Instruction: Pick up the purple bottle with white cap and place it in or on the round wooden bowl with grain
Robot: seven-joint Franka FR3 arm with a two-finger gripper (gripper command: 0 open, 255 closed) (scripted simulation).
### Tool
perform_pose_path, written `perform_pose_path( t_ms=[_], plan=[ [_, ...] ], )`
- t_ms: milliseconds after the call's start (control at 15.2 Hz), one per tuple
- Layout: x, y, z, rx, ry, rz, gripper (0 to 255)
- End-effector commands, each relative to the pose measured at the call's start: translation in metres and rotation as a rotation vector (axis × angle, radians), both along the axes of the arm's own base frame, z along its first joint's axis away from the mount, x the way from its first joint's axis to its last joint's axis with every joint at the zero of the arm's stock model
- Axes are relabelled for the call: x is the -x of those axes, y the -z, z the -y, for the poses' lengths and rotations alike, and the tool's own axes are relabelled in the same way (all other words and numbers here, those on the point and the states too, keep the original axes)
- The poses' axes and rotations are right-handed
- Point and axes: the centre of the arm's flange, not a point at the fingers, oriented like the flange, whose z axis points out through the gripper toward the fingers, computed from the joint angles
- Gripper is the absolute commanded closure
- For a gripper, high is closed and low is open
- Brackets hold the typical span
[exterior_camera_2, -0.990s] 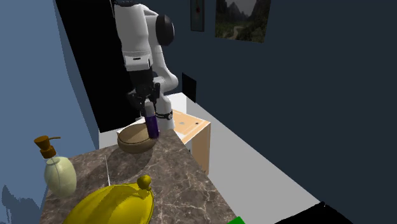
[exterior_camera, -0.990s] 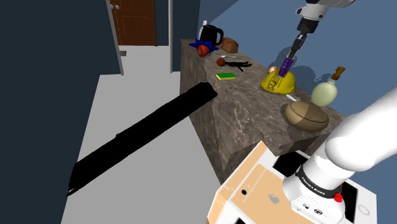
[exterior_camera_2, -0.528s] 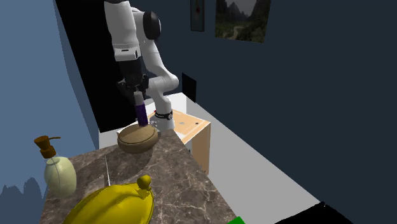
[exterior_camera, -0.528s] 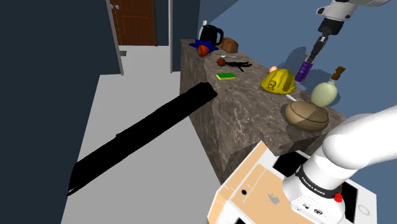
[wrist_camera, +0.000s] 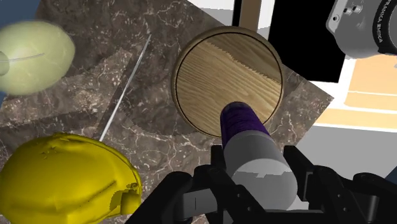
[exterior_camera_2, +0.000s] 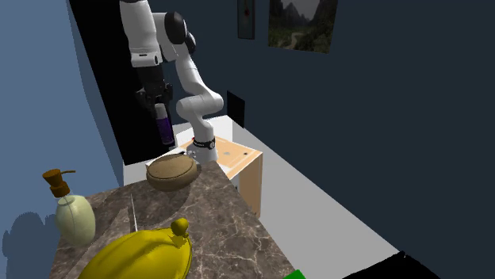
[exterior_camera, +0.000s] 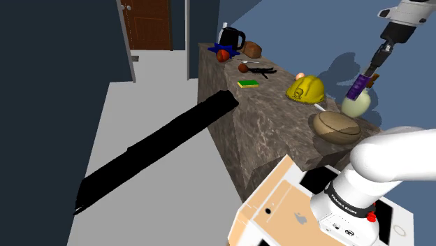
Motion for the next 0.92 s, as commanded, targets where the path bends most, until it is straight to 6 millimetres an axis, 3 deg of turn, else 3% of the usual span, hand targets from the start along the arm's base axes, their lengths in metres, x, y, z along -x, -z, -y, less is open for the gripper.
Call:
perform_pose_path(
  t_ms=[0,858],
  plan=[
    [0.016,0.000,-0.005,0.000,0.000,0.000,255],
    [0.016,0.069,-0.005,0.000,0.000,0.000,255]
  ],
)
